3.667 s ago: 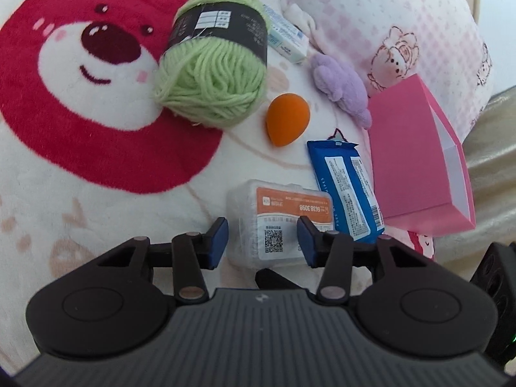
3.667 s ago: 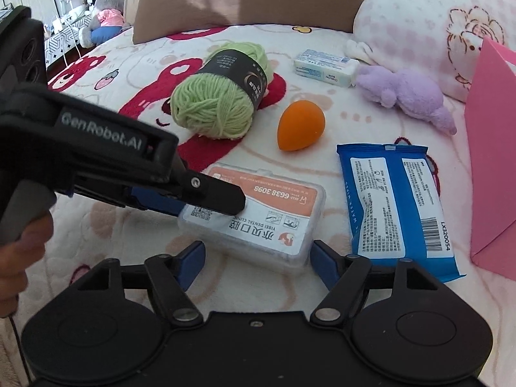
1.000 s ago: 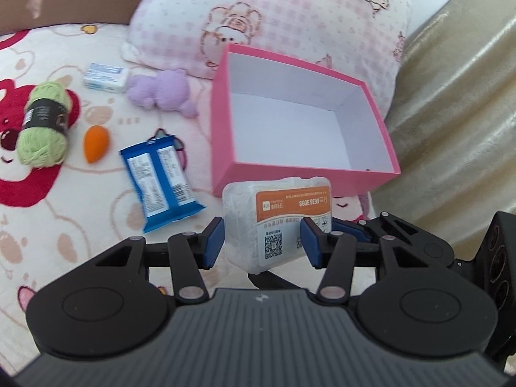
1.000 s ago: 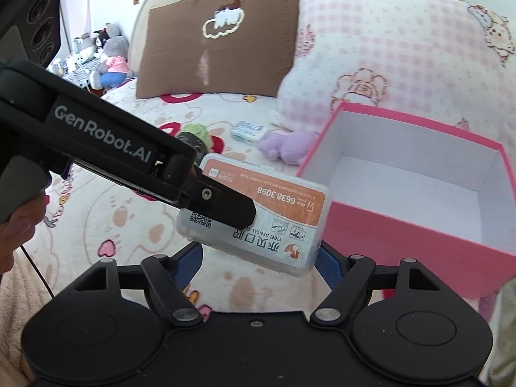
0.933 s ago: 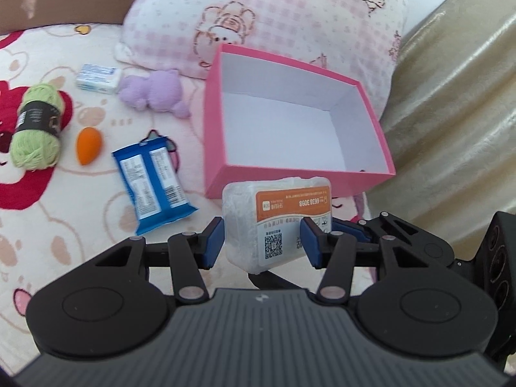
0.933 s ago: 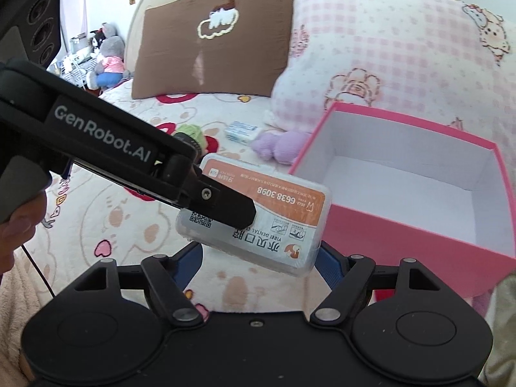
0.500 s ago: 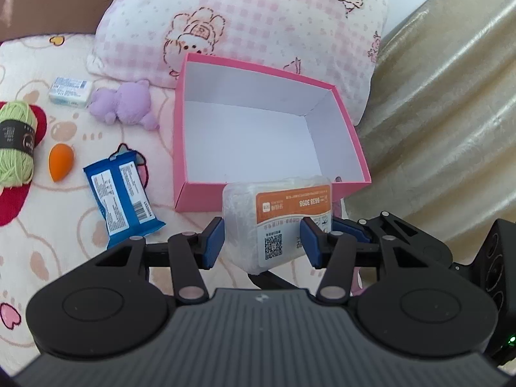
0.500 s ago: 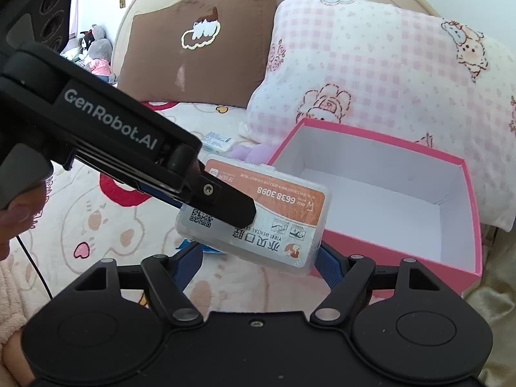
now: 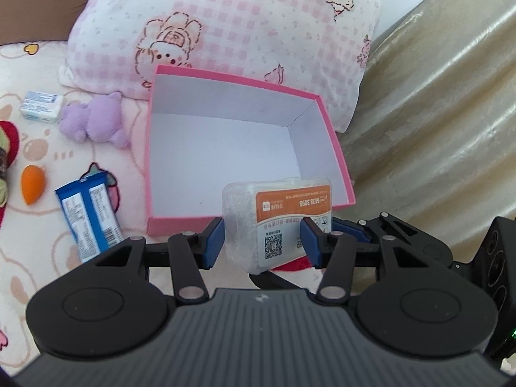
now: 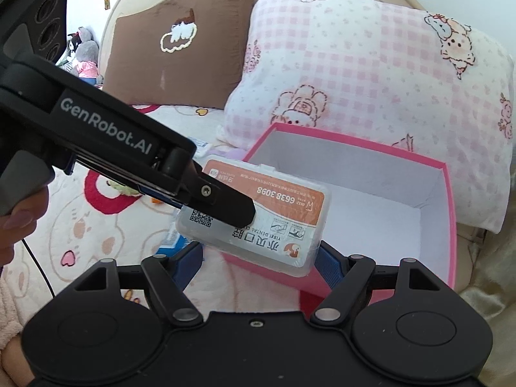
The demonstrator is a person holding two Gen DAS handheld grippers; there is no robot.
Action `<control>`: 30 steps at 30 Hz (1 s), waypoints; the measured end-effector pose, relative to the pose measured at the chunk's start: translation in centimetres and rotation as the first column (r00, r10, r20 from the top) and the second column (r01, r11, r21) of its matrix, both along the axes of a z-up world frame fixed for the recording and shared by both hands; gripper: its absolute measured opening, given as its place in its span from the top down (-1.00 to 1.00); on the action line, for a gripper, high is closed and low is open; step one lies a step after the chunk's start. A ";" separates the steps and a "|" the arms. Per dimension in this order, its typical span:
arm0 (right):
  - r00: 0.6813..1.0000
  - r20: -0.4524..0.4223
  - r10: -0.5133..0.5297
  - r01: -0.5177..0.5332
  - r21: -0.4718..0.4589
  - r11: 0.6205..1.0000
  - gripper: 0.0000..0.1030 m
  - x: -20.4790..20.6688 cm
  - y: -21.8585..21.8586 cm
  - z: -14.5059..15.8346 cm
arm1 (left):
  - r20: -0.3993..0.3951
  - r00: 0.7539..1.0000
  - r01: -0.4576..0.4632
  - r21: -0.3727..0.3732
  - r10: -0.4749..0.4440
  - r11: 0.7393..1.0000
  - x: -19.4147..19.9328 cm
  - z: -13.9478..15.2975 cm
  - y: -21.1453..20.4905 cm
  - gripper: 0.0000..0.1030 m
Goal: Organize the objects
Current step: 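Carry the clear labeled box with the left tool into the pink box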
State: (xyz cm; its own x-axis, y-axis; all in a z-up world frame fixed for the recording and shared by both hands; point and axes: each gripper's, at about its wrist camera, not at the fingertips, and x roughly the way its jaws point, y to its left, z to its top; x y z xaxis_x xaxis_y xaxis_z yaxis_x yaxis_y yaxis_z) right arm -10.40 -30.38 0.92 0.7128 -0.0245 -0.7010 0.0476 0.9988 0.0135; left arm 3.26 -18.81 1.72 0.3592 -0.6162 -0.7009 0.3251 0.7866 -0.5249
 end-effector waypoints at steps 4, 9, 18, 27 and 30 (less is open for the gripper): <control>0.999 0.018 -0.031 0.031 -0.002 1.000 -0.53 0.2 -1.3 -0.2 | 0.004 1.000 0.008 -0.015 -0.008 1.000 1.1 -0.3 -1.3 0.03; 0.997 0.022 -0.073 0.073 -0.006 0.997 -0.48 0.7 -3.2 -0.8 | -0.011 1.000 0.027 -0.031 -0.027 0.999 3.1 -1.1 -3.3 0.03; 0.989 -0.039 -0.141 0.142 0.017 0.990 -0.39 4.0 -8.2 -1.7 | -0.053 0.999 -0.001 -0.062 -0.002 0.998 7.8 -2.7 -7.1 0.03; 0.973 -0.158 -0.167 0.163 -0.040 0.986 -0.30 8.8 -11.9 -4.3 | -0.119 0.992 -0.039 -0.062 0.031 0.997 13.5 -6.4 -10.0 0.03; 0.962 -0.192 -0.192 0.193 -0.012 0.981 -0.30 10.2 -13.3 -5.2 | -0.100 0.994 -0.051 -0.044 0.046 0.998 14.6 -7.2 -11.0 0.03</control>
